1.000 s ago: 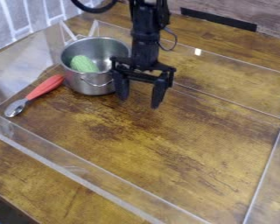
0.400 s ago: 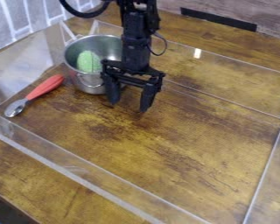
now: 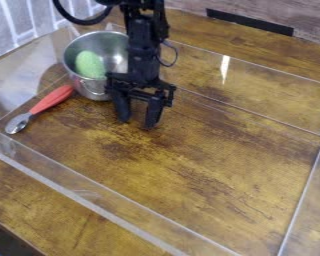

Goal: Remove the green object from the silver pot and put it on the table

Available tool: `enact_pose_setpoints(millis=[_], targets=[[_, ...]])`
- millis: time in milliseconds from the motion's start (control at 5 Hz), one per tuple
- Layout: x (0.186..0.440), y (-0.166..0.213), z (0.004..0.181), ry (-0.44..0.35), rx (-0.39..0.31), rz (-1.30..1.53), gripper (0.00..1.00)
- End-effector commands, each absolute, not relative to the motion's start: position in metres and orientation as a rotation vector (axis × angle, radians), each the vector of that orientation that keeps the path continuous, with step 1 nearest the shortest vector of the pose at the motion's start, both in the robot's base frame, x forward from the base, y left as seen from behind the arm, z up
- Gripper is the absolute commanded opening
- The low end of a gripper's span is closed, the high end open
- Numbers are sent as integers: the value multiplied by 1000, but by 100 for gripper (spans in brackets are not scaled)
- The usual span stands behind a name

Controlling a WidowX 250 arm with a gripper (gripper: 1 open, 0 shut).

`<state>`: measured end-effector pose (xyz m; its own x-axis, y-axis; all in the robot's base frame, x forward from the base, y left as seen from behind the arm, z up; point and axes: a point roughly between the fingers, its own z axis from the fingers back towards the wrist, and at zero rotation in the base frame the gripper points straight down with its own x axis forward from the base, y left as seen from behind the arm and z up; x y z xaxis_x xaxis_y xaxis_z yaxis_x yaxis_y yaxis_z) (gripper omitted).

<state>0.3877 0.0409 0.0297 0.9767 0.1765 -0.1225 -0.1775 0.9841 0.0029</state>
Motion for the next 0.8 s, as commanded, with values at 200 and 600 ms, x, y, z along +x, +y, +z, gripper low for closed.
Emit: enact_pose_setpoints(millis=[200, 600], targets=[[402, 39, 77, 25, -20, 172, 0], [404, 58, 128, -43, -57, 167, 0]])
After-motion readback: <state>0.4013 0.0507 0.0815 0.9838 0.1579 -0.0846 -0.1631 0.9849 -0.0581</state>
